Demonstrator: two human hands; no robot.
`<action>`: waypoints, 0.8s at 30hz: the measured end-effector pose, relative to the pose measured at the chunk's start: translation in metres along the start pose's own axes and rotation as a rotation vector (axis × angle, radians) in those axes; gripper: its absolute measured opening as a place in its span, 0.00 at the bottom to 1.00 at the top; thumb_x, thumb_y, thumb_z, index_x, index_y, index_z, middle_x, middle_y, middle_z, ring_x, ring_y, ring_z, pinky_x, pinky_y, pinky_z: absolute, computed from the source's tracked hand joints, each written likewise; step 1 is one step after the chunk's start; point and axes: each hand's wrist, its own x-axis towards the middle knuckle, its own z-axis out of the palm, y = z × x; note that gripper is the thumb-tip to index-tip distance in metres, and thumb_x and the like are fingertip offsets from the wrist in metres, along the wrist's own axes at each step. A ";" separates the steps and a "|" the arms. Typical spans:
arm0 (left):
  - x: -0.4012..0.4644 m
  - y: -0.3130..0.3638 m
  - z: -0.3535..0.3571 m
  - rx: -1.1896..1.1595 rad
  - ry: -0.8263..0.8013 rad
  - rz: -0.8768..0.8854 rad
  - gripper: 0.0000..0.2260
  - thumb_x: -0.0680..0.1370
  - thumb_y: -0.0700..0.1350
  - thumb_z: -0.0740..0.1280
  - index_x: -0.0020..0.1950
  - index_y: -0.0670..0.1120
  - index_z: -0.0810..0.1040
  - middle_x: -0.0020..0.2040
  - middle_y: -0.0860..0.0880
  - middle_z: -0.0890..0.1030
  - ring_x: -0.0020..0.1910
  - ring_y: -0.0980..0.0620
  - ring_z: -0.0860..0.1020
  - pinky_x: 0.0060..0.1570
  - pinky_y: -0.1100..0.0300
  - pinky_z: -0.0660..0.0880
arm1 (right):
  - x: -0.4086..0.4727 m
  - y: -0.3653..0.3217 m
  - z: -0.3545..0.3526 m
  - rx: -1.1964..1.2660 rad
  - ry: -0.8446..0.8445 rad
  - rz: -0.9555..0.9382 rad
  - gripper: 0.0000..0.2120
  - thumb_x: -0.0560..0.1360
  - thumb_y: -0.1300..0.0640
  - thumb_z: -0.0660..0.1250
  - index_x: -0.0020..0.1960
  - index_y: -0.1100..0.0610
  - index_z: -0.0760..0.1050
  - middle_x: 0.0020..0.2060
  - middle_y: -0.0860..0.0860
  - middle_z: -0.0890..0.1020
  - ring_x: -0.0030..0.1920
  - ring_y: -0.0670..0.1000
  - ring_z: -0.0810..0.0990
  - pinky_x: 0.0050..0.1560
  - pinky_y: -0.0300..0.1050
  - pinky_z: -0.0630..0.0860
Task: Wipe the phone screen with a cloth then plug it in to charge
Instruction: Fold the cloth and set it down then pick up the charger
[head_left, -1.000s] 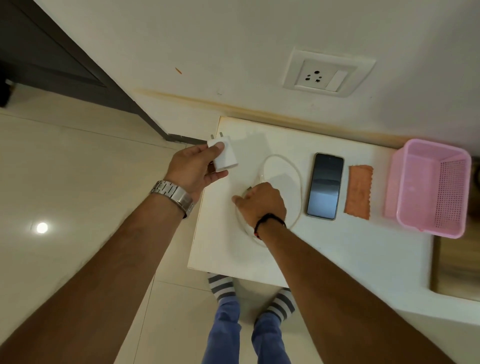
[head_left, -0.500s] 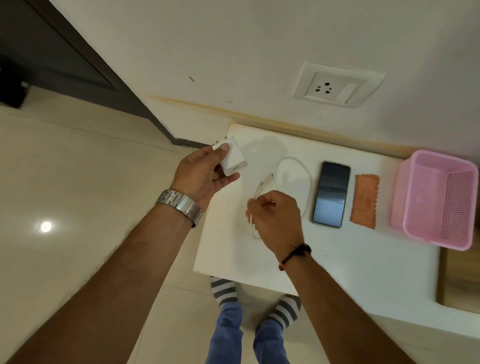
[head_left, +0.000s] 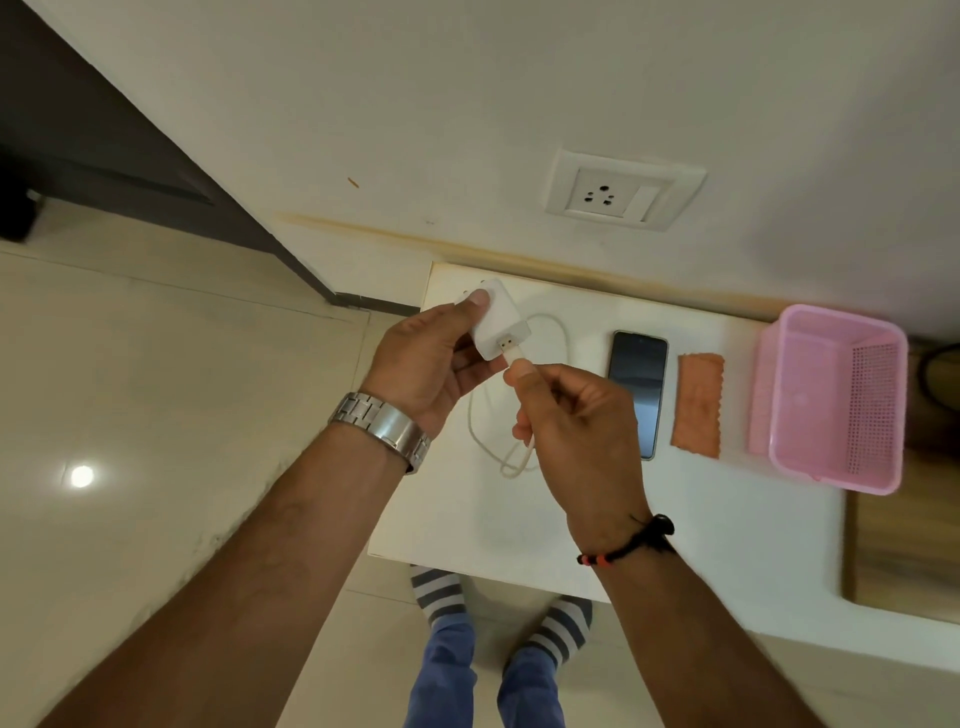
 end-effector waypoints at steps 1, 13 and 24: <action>-0.001 0.001 0.001 -0.004 -0.005 0.000 0.13 0.79 0.45 0.73 0.58 0.38 0.80 0.61 0.33 0.83 0.45 0.44 0.87 0.38 0.57 0.83 | 0.001 0.001 -0.001 -0.001 0.002 0.000 0.11 0.77 0.48 0.69 0.46 0.55 0.85 0.29 0.45 0.82 0.31 0.45 0.82 0.36 0.32 0.79; -0.006 0.003 0.005 0.103 -0.012 0.125 0.11 0.77 0.44 0.75 0.57 0.39 0.83 0.52 0.39 0.86 0.44 0.42 0.87 0.41 0.55 0.83 | 0.003 -0.003 -0.002 0.097 0.025 0.060 0.10 0.77 0.51 0.71 0.45 0.57 0.85 0.28 0.45 0.82 0.29 0.43 0.81 0.33 0.33 0.78; -0.009 0.006 0.002 0.196 -0.041 0.159 0.20 0.73 0.45 0.78 0.63 0.42 0.81 0.52 0.41 0.88 0.52 0.39 0.87 0.46 0.50 0.84 | 0.006 0.004 -0.013 0.257 -0.128 0.258 0.09 0.78 0.52 0.70 0.53 0.56 0.84 0.45 0.53 0.88 0.48 0.54 0.87 0.53 0.50 0.83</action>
